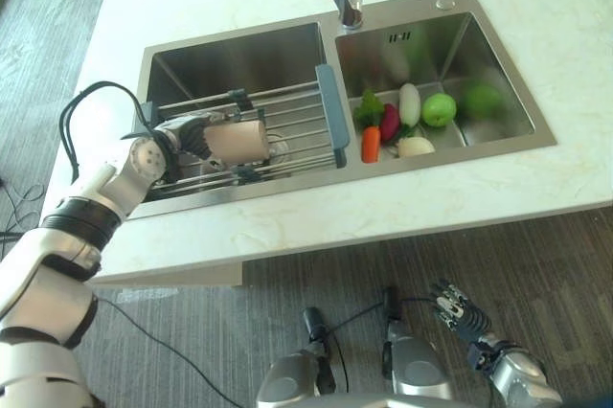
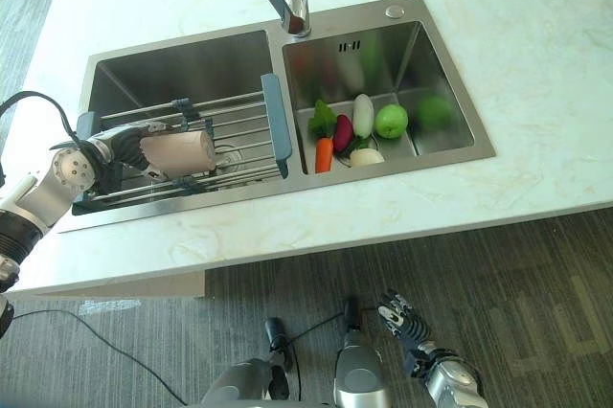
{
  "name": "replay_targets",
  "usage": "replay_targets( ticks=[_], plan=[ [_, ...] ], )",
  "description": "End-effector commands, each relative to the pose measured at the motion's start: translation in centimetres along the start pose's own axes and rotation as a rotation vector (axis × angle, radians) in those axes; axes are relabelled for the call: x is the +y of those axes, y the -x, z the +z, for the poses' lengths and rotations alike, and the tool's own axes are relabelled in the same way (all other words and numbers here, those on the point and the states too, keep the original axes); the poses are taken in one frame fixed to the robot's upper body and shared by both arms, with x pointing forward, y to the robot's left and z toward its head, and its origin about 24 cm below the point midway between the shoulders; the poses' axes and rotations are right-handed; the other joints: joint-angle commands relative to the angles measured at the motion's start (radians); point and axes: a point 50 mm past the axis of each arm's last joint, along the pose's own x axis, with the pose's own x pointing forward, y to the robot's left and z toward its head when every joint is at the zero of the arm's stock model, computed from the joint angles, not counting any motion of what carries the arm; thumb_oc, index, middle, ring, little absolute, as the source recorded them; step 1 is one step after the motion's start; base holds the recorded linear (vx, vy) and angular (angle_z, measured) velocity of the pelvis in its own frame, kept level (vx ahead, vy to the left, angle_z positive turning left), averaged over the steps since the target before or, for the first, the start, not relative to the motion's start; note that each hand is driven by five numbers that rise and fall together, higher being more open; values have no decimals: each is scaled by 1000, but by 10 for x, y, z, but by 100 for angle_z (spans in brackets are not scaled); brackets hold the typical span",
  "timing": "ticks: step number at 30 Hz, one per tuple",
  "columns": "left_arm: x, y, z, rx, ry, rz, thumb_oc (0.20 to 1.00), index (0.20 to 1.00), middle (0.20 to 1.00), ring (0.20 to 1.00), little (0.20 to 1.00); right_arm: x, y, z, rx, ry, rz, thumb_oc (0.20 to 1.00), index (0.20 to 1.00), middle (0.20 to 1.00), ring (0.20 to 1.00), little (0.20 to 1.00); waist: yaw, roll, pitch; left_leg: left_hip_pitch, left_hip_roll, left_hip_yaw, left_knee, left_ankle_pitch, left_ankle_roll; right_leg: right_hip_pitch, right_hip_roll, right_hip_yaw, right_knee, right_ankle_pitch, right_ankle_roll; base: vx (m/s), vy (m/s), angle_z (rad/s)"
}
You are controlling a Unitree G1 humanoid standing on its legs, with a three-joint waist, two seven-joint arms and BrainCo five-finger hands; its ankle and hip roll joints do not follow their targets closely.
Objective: Place the dishes in the dishwasher.
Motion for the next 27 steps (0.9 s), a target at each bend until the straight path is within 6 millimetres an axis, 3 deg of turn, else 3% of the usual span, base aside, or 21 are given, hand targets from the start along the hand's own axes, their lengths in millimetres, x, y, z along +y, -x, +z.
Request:
replay_targets(
  ticks=[1,16,24,25,26,27],
  plan=[
    [34,10,-12,52,-20,94,1000,1000,1000,1000,1000,4,0,10,-71,10,28,1000,1000,1000,1000,1000,6,-18,-43,-39,-7,-32,25,-60,-10,-29,-76,-10,50,-10,108,0,0,0],
    [25,3,-26,164,19,54,1000,1000,1000,1000,1000,5,-6,28,-119,38,31,1000,1000,1000,1000,1000,-18,-20,-10,-55,-7,-17,28,-58,-7,-62,-76,8,63,-3,107,-17,17,-1],
    [31,-4,-18,176,-38,40,1000,1000,1000,1000,1000,10,-10,34,-146,44,56,1000,1000,1000,1000,1000,-26,-30,3,-64,-8,-17,29,-57,-4,-78,-75,17,68,0,106,-5,2,-1],
    [31,-5,-16,171,-41,42,862,862,862,862,862,10,-10,35,-147,44,57,1000,1000,1000,1000,1000,-27,-31,3,-65,-9,-17,28,-57,-4,-79,-75,18,68,0,106,0,0,0],
    [32,-5,-15,166,-46,44,457,457,457,457,457,11,-11,35,-146,44,58,1000,1000,1000,1000,1000,-27,-31,3,-66,-9,-16,28,-58,-4,-80,-75,19,68,0,106,0,0,0],
    [32,-6,-14,162,-48,45,200,200,200,200,200,11,-11,34,-144,44,58,1000,1000,1000,1000,1000,-27,-31,3,-66,-9,-16,29,-58,-4,-81,-75,19,68,0,106,0,0,0]
  ],
)
